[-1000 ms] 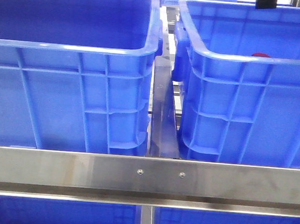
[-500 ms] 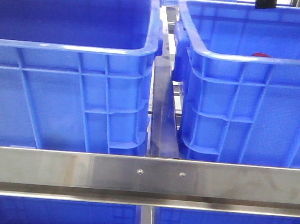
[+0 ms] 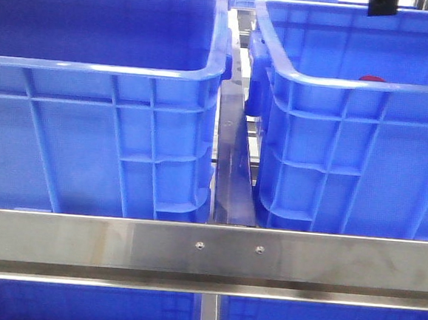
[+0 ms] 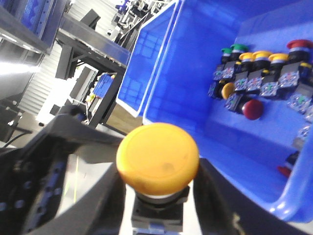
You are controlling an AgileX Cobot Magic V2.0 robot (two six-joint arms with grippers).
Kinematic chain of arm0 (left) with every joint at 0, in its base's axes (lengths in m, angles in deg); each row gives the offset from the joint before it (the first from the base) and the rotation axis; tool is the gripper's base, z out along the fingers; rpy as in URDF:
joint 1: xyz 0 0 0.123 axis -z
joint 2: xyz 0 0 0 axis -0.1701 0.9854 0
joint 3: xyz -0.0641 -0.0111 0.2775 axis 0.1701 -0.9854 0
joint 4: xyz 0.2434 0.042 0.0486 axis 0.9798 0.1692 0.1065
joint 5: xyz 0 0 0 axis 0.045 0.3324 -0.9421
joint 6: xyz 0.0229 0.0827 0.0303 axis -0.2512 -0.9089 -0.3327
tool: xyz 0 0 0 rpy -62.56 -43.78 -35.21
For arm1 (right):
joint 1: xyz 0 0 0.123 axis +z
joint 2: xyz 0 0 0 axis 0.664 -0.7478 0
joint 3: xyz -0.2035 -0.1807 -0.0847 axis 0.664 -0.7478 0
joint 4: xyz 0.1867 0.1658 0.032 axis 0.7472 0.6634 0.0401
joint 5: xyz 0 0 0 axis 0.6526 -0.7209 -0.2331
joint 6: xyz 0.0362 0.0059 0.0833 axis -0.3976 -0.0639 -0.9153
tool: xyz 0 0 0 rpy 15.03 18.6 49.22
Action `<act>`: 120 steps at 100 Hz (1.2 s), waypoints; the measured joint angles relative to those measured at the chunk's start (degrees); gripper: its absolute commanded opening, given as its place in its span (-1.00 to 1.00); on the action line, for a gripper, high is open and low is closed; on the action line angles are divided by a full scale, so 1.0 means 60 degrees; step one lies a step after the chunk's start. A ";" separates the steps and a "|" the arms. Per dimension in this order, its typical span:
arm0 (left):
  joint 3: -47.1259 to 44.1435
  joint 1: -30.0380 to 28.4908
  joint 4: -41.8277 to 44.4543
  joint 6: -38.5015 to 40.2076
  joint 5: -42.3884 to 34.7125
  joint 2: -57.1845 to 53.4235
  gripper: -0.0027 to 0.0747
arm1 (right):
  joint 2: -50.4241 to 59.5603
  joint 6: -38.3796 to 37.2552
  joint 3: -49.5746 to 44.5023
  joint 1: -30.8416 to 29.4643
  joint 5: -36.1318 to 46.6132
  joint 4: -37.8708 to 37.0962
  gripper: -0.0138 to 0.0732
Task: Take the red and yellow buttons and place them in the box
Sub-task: 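Open the left gripper, leaving the yellow button in the right gripper, then carry the yellow button with the right gripper down into the bin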
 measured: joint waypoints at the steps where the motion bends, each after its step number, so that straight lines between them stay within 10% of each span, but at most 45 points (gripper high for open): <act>1: 0.0000 -0.0001 0.0000 0.0022 0.0000 -0.0031 0.49 | 0.0000 0.0017 0.0000 -0.0039 0.0000 0.0000 -0.40; 58: -0.0459 -0.3563 0.0092 0.0614 0.0422 -0.1520 0.49 | 0.0683 0.0037 0.0006 -0.2511 -0.0279 0.0000 -0.40; 120: -0.4313 -0.6178 0.0111 0.0906 -0.0060 -0.6779 0.48 | 0.0949 0.0712 0.0006 -0.3745 0.0116 -0.0150 -0.40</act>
